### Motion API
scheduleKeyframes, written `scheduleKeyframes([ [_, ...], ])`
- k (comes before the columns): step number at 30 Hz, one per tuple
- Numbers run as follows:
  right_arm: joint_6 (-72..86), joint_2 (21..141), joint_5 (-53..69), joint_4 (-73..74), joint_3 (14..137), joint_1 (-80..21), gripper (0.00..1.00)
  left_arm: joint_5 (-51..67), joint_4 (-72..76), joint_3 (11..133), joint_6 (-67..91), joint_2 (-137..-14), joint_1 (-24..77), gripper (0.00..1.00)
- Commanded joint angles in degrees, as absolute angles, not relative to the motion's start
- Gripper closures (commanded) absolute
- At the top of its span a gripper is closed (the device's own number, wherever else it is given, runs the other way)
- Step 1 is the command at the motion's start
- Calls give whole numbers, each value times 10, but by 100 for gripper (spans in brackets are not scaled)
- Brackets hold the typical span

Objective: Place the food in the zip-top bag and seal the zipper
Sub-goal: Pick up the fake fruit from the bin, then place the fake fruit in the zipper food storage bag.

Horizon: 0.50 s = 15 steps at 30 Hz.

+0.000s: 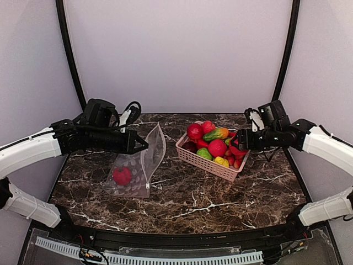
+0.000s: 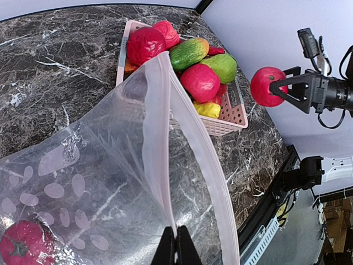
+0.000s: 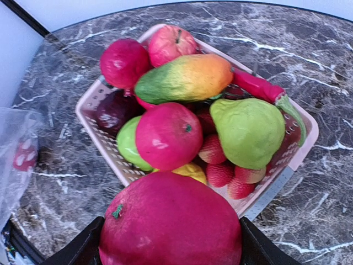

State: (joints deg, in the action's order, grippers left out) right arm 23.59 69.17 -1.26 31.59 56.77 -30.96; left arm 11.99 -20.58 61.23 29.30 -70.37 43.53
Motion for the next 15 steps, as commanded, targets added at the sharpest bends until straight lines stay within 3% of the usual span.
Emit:
scheduleKeyframes([
  [1,274,652,113,247,564,-319,29,129,-232,620,284,-697,432,99],
  [8,297,656,189,39,555,-436,29,131,-240,625,280,-697,432,99],
  [15,304,732,215,-118,584,-527,29,136,-242,625,280,-701,432,99],
])
